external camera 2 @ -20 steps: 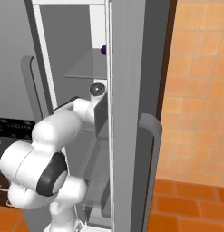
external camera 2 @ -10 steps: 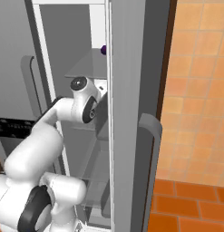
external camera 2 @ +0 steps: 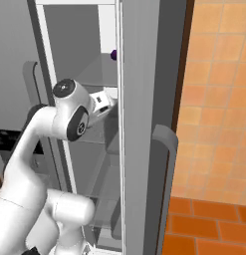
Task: Pick the chicken drumstick and bell pepper from their plates and place them in the bowl. Then put the bowl in the fridge.
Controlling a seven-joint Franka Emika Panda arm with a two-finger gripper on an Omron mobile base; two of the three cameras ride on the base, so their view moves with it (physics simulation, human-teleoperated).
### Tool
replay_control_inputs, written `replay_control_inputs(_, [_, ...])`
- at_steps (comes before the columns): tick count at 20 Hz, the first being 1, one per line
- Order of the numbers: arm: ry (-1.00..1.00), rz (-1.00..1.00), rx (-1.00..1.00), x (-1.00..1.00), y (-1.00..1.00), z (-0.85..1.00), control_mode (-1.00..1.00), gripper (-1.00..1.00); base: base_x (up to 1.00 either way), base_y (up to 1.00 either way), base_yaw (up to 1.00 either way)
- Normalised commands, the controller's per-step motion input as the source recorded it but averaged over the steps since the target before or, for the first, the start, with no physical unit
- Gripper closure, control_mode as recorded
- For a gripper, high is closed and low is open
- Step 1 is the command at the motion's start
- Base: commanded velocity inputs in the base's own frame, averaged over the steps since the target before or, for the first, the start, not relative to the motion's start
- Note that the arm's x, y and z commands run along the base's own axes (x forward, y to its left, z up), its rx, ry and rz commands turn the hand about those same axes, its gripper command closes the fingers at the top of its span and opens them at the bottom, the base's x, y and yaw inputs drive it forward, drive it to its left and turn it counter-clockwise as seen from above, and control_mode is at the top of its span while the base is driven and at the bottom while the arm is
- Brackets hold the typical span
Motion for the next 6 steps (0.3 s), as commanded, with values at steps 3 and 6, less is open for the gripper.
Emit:
replay_control_inputs(3, [-0.04, -0.27, 0.26, -1.0, 0.26, 0.45, -1.0, -1.0, 0.0, 0.0, 0.0])
replay_control_inputs(6, [-0.04, -0.28, 0.23, -1.0, 0.32, 0.53, -1.0, -1.0, 0.0, 0.0, 0.0])
